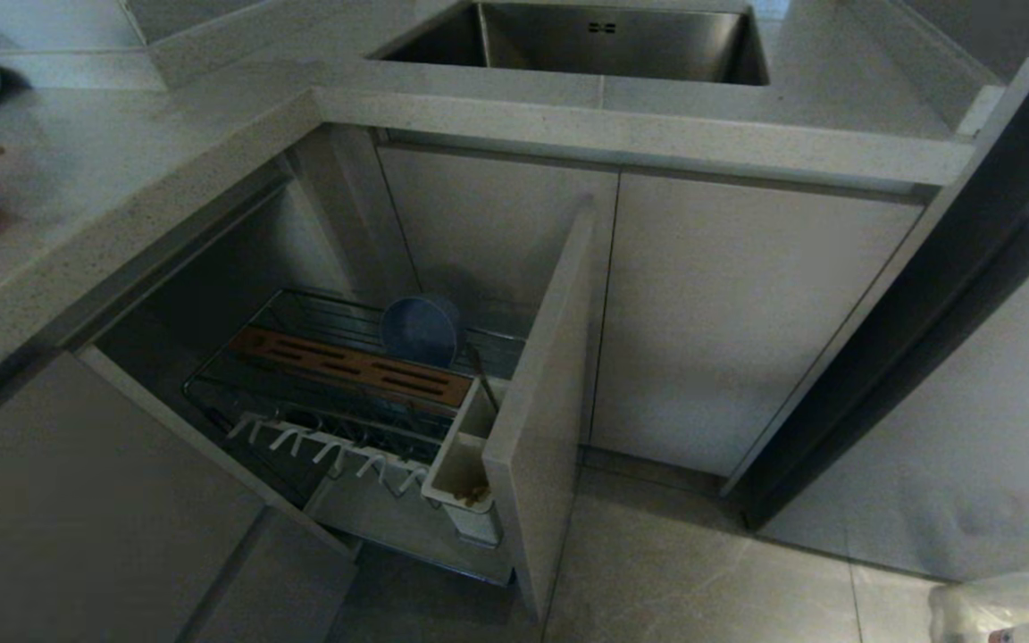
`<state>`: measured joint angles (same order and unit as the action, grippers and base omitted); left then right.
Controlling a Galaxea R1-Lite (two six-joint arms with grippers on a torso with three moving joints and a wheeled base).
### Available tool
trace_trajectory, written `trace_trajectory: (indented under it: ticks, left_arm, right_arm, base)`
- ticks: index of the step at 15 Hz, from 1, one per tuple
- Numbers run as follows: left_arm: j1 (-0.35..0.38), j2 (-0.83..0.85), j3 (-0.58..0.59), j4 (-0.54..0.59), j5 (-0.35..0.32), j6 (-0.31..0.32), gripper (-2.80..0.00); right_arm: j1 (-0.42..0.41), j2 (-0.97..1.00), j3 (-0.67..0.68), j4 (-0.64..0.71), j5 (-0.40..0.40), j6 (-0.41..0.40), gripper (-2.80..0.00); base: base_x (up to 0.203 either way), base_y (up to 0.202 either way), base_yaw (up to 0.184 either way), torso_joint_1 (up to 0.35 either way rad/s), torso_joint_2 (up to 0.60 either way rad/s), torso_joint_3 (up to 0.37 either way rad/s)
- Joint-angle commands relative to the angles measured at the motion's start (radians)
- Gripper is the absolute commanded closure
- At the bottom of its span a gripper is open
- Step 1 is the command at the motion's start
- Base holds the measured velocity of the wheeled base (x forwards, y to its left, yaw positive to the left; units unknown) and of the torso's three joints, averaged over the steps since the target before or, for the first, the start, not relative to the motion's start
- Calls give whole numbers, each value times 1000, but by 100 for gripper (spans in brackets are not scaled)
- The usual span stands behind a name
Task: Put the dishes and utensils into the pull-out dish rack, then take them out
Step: Pick up the chopsticks and place it in the cupboard
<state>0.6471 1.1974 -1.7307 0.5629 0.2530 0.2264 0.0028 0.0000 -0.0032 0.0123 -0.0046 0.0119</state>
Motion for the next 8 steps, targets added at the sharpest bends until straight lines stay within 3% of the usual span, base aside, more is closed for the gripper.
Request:
trace_trajectory:
  ticks: [1,2,3,7,8]
  left_arm:
    - [180,107,-39,67,-197,1,0]
    - [215,136,-72,139,-298,2,0]
    - [226,159,-102,199,-352,3,0]
    - [226,201,-165,319,-533,6,0]
    - [227,206,-170,328,-547,11,0]
  right_arm:
    - [0,0,0,0,0,0,0]
    - [0,0,0,0,0,0,0]
    - [0,1,0,0,0,0,0]
    - [0,0,0,0,0,-1,0]
    - [0,0,0,0,0,0,0]
  base:
    - [0,0,0,0,0,0]
    - [0,0,0,0,0,0]
    - [0,0,0,0,0,0]
    - [0,0,0,0,0,0]
    - [0,0,0,0,0,0]
